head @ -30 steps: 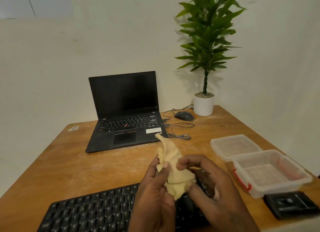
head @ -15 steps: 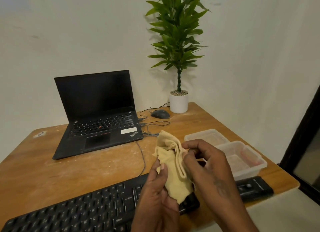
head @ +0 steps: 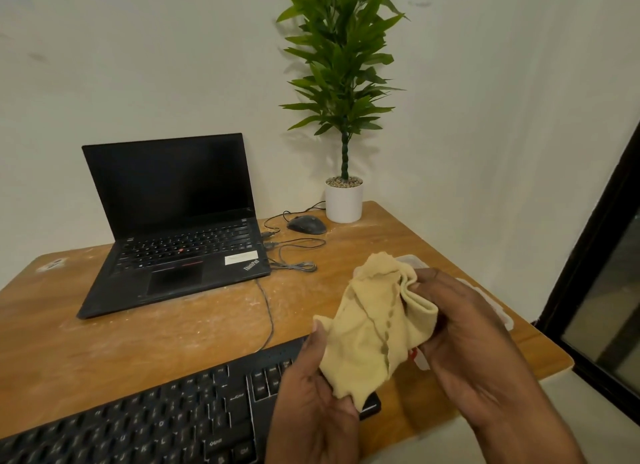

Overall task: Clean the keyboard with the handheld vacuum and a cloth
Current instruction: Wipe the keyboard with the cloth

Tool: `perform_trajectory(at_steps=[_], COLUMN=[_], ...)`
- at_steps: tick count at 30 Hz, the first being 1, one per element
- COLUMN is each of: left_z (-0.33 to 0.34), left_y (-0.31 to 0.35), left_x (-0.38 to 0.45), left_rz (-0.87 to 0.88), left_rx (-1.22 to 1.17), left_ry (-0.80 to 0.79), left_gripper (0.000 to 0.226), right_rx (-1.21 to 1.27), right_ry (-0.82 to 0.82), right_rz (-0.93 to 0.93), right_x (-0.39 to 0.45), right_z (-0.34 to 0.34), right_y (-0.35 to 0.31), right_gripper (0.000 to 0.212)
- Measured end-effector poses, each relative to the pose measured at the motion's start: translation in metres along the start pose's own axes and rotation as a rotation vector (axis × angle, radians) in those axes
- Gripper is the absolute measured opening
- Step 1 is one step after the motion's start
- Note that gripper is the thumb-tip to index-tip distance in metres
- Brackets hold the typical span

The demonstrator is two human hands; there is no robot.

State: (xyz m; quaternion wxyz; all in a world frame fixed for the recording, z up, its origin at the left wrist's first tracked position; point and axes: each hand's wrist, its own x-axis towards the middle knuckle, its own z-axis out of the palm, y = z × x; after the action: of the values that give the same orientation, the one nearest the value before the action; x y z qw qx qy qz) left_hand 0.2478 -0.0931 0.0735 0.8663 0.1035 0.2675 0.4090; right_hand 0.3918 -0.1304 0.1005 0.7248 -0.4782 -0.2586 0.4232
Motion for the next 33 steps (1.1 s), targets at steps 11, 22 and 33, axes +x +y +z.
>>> perform_trajectory(at_steps=[11, 22, 33], left_z=[0.006, 0.008, 0.013], left_y=[-0.021, -0.017, -0.012], left_x=[0.009, -0.004, 0.001], left_rz=[0.290, 0.206, 0.105], left_rx=[0.194, 0.185, 0.075], left_ry=[0.080, -0.001, 0.001], left_gripper=[0.051, 0.040, 0.058], right_rx=[-0.430, -0.269, 0.286], right_ry=[-0.113, -0.059, 0.062], right_rz=[-0.225, -0.071, 0.182], right_x=[-0.018, -0.017, 0.000], right_z=[0.012, 0.013, -0.019], right_y=[-0.002, 0.009, 0.009], right_gripper=[0.016, 0.010, 0.039])
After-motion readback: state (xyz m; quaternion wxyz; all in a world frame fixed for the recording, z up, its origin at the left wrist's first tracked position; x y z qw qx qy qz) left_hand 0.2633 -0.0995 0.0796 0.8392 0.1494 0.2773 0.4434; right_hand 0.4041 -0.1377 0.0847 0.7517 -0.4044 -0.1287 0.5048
